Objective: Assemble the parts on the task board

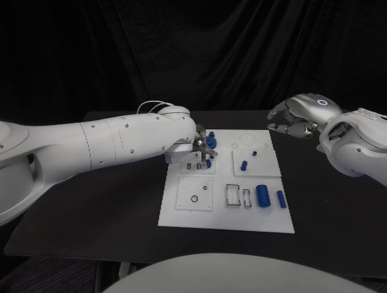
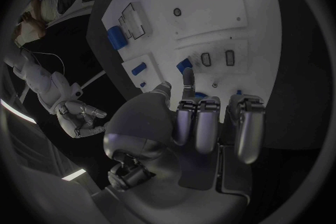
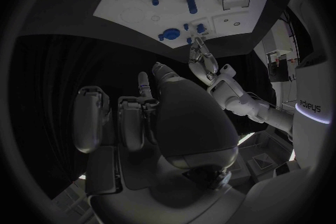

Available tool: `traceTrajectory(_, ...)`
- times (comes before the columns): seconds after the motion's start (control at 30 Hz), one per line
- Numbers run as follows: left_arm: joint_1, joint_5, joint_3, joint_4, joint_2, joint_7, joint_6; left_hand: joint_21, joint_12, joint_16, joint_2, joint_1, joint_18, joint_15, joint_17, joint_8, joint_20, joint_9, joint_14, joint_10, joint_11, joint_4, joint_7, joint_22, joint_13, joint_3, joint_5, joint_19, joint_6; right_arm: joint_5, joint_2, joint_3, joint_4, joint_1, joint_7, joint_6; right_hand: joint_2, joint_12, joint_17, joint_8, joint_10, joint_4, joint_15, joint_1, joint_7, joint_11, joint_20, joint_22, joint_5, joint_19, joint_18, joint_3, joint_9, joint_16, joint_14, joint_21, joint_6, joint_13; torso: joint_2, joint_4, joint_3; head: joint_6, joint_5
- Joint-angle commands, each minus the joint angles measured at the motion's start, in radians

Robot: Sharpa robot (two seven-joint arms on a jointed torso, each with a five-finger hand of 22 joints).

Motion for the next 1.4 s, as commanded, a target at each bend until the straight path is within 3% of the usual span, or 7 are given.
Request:
traceTrajectory(0.03,-0.006,0.0,0.001,-0.001,0.003,0.006,-0.036,0.002,0.003,0.003,-0.004,-0.002,-0.016,-0.008,0.263,0.001,-0.009,0.002,0.104,0.104,-0.009,0.0,0.0,0.215,0.263,0.007,0.005,0.068,0.003,-0.003,-0.004,0.001,0.004,0.001,-0.019,-0.003,0.001,0.003,0.24,-0.003,0.104,-0.002,0.003,0.011,0.002,0.005,0.001,0.205,0.006,0.023,0.012,0.006,-0.001,-0.005,0.097,-0.006,0.008,0.263,0.0,-0.0003,0.0005,0.0,-0.002)
traceTrajectory(1.4,-0.03,0.0,0.001,-0.021,0.019,0.035,-0.048,-0.006,0.003,0.003,-0.008,0.002,-0.011,-0.01,0.263,-0.032,-0.013,0.019,0.104,0.104,-0.01,-0.011,0.0,0.199,0.263,0.029,0.01,0.056,0.001,-0.003,-0.005,0.001,0.001,0.001,-0.025,0.003,-0.001,0.003,0.237,-0.003,0.104,0.001,0.003,0.007,0.003,0.006,0.001,0.204,0.007,0.022,0.013,0.005,-0.002,-0.008,0.097,-0.008,0.01,0.263,-0.001,-0.0012,0.0005,0.0,-0.008)
